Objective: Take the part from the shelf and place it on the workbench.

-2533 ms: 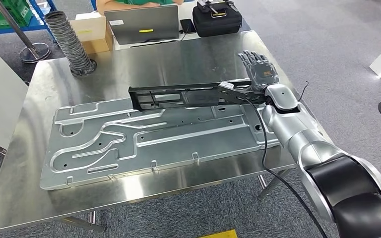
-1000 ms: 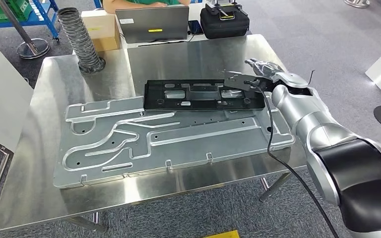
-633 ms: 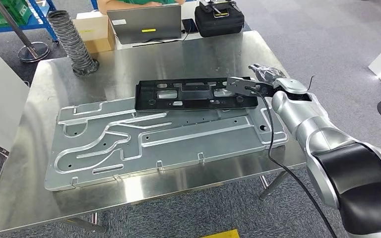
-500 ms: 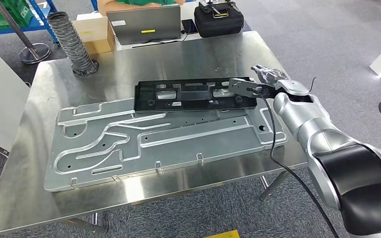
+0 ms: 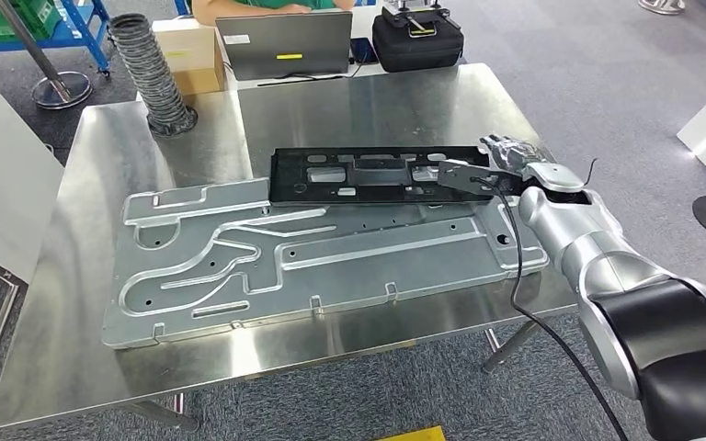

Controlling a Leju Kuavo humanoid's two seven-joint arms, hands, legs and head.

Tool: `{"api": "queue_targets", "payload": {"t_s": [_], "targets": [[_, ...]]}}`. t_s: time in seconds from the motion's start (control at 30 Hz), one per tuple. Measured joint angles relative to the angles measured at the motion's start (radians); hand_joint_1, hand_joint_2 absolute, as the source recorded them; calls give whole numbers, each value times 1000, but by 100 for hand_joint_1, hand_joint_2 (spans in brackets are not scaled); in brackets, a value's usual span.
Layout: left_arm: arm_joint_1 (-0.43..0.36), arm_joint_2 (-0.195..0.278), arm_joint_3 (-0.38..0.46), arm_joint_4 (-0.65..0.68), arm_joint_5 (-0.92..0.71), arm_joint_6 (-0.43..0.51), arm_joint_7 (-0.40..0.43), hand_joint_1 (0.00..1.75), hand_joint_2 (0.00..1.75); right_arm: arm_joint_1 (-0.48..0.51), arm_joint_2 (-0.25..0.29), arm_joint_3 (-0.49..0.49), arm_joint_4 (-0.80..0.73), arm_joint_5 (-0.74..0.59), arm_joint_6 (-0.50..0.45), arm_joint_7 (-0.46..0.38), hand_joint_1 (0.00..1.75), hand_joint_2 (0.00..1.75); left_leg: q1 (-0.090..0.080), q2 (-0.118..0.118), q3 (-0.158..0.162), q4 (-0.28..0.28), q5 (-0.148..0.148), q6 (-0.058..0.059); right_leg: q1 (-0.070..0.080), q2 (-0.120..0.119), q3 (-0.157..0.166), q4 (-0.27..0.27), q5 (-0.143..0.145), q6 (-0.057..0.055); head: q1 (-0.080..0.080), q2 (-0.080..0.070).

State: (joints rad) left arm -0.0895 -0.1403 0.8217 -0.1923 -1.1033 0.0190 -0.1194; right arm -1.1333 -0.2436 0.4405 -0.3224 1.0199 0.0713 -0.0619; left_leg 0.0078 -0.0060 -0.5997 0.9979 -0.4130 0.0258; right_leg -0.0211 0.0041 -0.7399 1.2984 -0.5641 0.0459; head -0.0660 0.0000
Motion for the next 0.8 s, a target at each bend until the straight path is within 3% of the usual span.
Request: {"api": "queue_targets", "payload": {"t_s": [0.03,0.07,0.1,0.17,0.2,0.33,0.4,0.47,0.5,0.53,0.57,0.67,0.7,0.8], "targets": [[1,-1,0,0,0,-1,1,0,0,6,-3,0,1,2,0,1,0,0,0,0,0,1,0,0,-1,0,-1,1,11,0,0,0],[2,-2,0,0,0,-1,1,0,0,10,-6,0,1,4,0,2,0,0,0,0,0,3,-1,-2,-1,-1,19,-41,40,-1,0,0],[2,-3,0,0,0,-2,1,0,0,11,-9,0,1,6,0,3,0,0,0,0,0,6,-3,-4,-1,-2,54,-111,77,-2,0,0],[2,-6,0,0,0,-3,1,0,0,9,-14,0,1,10,0,6,0,0,-3,0,-3,15,-8,-12,2,-2,116,-237,122,-11,0,0],[2,-7,0,0,0,-4,1,0,0,8,-15,1,1,13,0,8,0,0,-5,0,-5,18,-9,-16,5,-2,129,-266,128,-16,0,0],[4,-10,0,0,0,-7,1,0,0,7,-18,4,1,21,2,14,0,0,-6,0,-11,29,-21,-35,3,-2,131,-278,132,-40,0,0],[4,-13,0,0,1,-9,1,0,0,5,-18,6,0,24,2,15,0,0,-4,0,-46,109,-73,-43,1,-3,131,-282,135,-50,0,0],[5,-16,0,0,3,-10,1,0,0,5,-18,10,0,26,3,15,0,0,-2,0,-105,247,-137,-49,2,-4,130,-281,135,-54,0,0],[6,-17,0,0,3,-11,1,0,0,5,-18,12,1,27,4,15,0,0,-2,0,-127,296,-152,-50,3,-4,130,-281,135,-55,0,0],[7,-19,0,0,3,-11,1,0,0,5,-19,13,1,28,5,15,0,0,-2,0,-132,308,-146,-50,3,-4,130,-281,135,-55,0,0],[8,-19,0,0,3,-12,1,0,0,4,-19,14,1,29,5,15,0,0,-2,0,-117,279,-123,-48,3,-3,131,-280,135,-54,0,0],[6,-21,0,0,3,-13,1,0,0,0,-21,14,1,34,5,14,0,0,-4,0,-16,75,-35,-33,7,0,132,-277,133,-49,0,0],[5,-22,0,0,3,-13,1,0,0,-2,-22,15,0,35,5,13,0,0,-6,0,3,34,-24,-29,8,0,131,-277,134,-45,0,0],[4,-25,0,0,2,-14,1,0,0,-8,-27,15,0,39,9,9,0,0,-6,-1,10,11,-18,-18,8,0,128,-281,138,-28,0,0]]}}
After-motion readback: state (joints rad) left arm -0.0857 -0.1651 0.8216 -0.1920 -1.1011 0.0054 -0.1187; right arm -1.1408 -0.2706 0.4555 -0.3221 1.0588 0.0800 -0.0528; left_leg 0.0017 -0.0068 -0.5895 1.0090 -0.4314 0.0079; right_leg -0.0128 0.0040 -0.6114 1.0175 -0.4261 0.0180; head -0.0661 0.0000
